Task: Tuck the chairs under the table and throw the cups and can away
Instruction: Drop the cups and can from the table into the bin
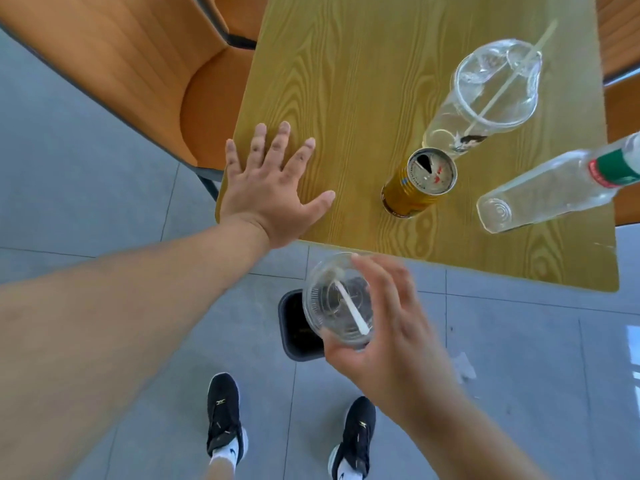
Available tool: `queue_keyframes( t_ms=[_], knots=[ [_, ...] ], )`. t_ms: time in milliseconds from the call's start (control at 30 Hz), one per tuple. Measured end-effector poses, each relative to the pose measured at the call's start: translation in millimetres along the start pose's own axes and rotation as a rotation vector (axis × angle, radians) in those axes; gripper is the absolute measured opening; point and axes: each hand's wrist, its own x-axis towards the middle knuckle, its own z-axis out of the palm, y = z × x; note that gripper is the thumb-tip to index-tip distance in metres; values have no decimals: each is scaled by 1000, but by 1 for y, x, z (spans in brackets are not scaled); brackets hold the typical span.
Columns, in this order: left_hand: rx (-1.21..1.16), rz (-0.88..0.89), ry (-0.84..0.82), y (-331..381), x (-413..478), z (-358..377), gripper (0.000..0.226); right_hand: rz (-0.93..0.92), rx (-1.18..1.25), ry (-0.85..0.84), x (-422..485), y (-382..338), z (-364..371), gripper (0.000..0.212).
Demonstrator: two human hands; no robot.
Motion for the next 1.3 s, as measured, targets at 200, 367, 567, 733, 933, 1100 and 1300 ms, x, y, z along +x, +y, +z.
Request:
queue_keyframes(
  t_ms=[200,367,567,733,933,1100,1300],
  knots=[
    [-10,76,27,-1,-1,2,82,339,-162,-318,-5,60,53,118],
    [-14,68,14,-1,-3,-2,82,100,-63,151,18,40,17,63],
    [-13,66,32,-2,-2,1,82,210,14,513,86,47,-54,91],
    [-14,66,49,-3,-2,2,81,251,55,349,116,49,-52,95],
    [-28,50,19,-1,-2,-1,82,109,-30,217,78,28,-32,79],
    [-38,54,12,0,-4,-2,81,-17,-12,72,10,12,3,73],
    [-32,61,15,0,-3,-2,81,160,-79,-82,-6,30,32,92]
  ],
)
